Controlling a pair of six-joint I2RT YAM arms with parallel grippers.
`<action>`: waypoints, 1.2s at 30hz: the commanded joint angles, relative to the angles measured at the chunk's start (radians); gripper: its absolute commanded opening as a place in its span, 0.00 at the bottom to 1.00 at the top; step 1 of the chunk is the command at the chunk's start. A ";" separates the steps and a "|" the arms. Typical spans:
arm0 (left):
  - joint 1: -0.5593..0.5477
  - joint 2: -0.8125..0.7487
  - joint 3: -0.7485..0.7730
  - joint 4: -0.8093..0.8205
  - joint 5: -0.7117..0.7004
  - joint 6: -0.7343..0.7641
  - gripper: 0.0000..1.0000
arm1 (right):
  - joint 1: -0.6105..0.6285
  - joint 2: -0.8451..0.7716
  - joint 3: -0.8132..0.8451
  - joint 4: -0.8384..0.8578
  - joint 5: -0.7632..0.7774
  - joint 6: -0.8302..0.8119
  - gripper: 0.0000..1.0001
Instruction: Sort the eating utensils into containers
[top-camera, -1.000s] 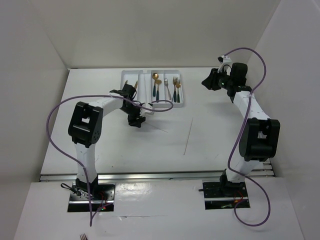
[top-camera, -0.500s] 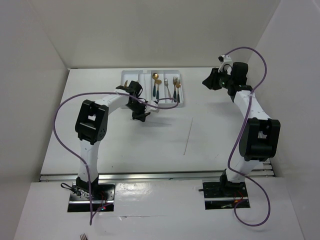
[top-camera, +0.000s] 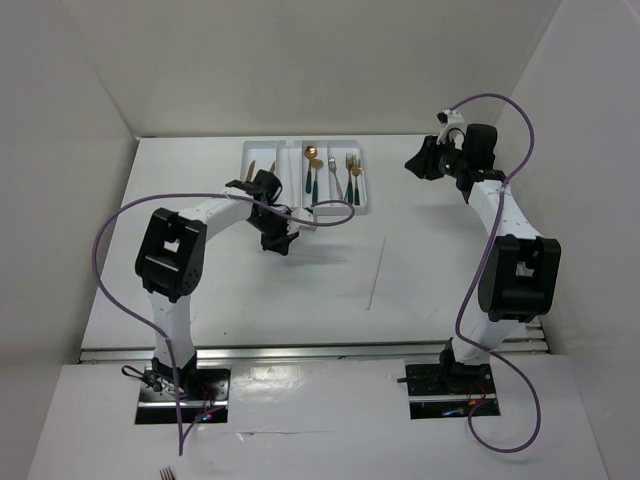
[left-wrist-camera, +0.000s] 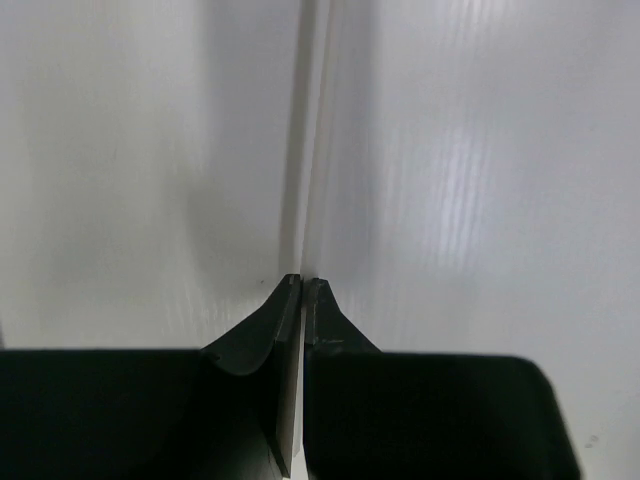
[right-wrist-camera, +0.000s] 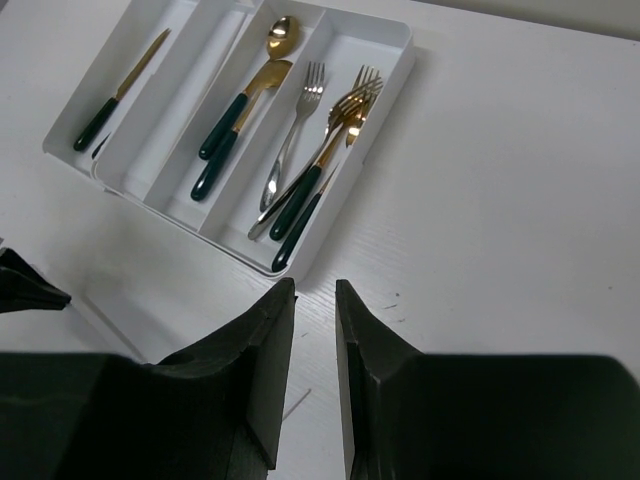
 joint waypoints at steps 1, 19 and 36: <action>-0.015 -0.136 0.004 0.017 0.096 -0.101 0.00 | -0.007 -0.019 0.006 0.010 -0.020 0.013 0.30; 0.069 -0.178 0.062 0.548 0.073 -1.193 0.00 | 0.002 -0.019 -0.003 0.019 -0.031 0.033 0.30; 0.115 0.159 0.413 0.534 -0.324 -1.580 0.00 | -0.007 -0.010 -0.013 0.010 -0.012 0.024 0.30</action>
